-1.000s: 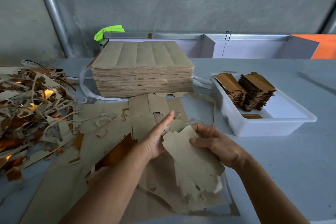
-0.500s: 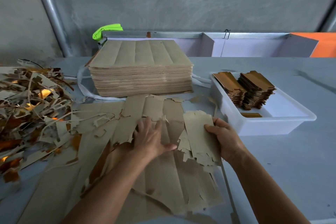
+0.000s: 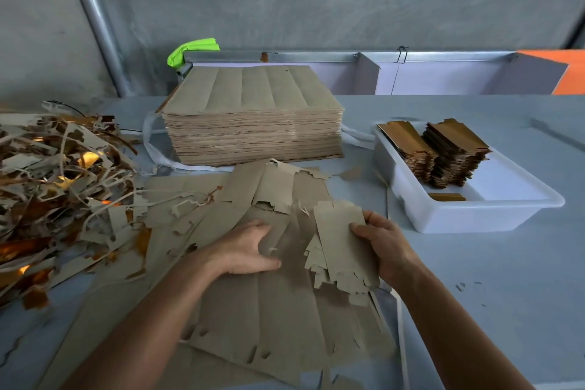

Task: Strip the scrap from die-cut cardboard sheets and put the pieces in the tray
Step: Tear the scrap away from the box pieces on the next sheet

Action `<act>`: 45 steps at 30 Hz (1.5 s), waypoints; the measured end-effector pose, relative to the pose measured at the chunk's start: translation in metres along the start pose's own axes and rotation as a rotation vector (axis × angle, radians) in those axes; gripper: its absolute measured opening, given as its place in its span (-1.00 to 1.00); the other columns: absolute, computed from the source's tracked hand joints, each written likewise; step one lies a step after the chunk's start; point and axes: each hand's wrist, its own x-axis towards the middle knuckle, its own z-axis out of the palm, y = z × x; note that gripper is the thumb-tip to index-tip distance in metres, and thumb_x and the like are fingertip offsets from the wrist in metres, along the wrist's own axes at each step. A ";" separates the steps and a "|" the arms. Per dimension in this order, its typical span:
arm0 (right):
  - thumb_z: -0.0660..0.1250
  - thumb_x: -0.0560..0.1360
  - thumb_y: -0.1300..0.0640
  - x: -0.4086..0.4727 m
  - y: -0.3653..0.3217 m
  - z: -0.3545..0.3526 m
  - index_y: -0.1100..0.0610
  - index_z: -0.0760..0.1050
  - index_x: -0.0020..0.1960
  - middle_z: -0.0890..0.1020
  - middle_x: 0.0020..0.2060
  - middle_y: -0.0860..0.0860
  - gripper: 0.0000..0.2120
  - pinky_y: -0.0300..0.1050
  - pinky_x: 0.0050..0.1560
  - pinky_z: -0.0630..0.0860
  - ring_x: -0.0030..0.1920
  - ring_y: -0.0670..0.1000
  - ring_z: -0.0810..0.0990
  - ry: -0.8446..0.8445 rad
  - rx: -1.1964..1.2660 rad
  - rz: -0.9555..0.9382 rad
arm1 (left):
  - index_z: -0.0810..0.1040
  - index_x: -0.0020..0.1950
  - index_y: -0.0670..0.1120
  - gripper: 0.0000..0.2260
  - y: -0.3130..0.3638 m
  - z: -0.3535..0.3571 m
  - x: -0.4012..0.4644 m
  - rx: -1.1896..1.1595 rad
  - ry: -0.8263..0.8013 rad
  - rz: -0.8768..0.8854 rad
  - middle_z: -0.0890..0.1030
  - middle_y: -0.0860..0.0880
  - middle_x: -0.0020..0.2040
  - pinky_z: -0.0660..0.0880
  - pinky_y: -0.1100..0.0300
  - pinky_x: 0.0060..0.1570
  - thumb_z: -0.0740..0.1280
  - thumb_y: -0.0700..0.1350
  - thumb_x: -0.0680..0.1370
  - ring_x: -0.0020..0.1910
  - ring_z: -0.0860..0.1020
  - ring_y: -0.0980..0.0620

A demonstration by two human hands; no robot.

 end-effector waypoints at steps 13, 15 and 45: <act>0.21 0.55 0.31 -0.004 -0.015 0.000 -0.07 0.51 0.11 0.49 0.03 0.03 -0.69 -0.06 -0.15 0.55 -0.02 0.07 0.53 0.098 0.057 -0.144 | 0.53 0.06 -0.06 -0.85 0.004 -0.025 0.002 0.058 0.313 -0.028 0.58 -0.08 -0.08 0.34 0.17 -0.24 0.18 -0.19 0.62 -0.15 0.51 -0.01; 0.22 0.54 0.31 -0.008 -0.029 0.001 0.02 0.60 -0.06 0.54 0.02 0.05 -0.74 -0.12 -0.19 0.52 -0.06 0.04 0.53 0.135 0.000 -0.209 | 0.52 0.07 -0.12 -0.86 0.003 -0.030 0.004 -0.064 0.517 -0.046 0.54 -0.07 -0.18 0.28 0.14 -0.31 0.17 -0.18 0.62 -0.18 0.50 -0.07; 0.24 0.53 0.18 0.015 -0.020 0.035 0.22 0.59 0.07 0.62 -0.01 0.19 -0.80 0.11 0.11 0.55 0.04 0.19 0.58 0.207 -0.528 -0.017 | 0.49 -0.11 -0.12 -0.84 0.032 0.021 -0.023 0.080 0.313 0.008 0.59 -0.16 -0.02 0.39 0.09 -0.15 0.15 -0.13 0.59 -0.01 0.54 -0.18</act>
